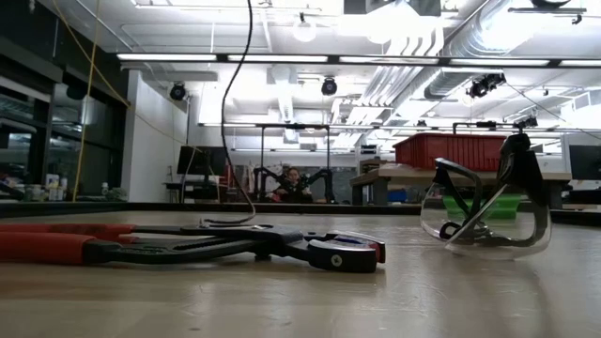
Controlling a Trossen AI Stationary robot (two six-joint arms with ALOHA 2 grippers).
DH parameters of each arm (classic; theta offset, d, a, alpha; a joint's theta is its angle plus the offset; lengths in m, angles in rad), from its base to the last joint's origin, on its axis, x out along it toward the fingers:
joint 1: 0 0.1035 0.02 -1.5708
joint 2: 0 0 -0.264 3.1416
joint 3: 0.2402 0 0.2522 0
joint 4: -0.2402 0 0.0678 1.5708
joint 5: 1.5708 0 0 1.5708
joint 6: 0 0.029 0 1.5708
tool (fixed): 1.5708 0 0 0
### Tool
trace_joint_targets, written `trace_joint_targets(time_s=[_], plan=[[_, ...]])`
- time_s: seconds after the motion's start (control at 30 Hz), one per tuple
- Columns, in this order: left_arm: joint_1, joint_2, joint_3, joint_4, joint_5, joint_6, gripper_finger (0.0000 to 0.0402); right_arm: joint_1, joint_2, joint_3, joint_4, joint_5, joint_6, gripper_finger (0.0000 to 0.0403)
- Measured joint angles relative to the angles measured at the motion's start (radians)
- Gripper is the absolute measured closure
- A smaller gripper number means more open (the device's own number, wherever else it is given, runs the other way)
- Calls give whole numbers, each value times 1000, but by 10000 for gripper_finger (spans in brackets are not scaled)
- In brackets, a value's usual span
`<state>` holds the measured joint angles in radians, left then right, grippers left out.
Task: Coil cords
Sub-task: Coil the black wire onto the black spool
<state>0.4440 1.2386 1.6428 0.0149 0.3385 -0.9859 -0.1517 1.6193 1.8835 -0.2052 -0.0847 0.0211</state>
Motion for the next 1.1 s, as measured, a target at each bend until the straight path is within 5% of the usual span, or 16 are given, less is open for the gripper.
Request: trace_joint_targets(time_s=[0.2,1.1], plan=[[-30,42,0,133,4,-8,400,-7,86,0,80,17,-21,214],[-68,75,0,221,-16,-7,400,-5,176,0,169,48,4,230]])
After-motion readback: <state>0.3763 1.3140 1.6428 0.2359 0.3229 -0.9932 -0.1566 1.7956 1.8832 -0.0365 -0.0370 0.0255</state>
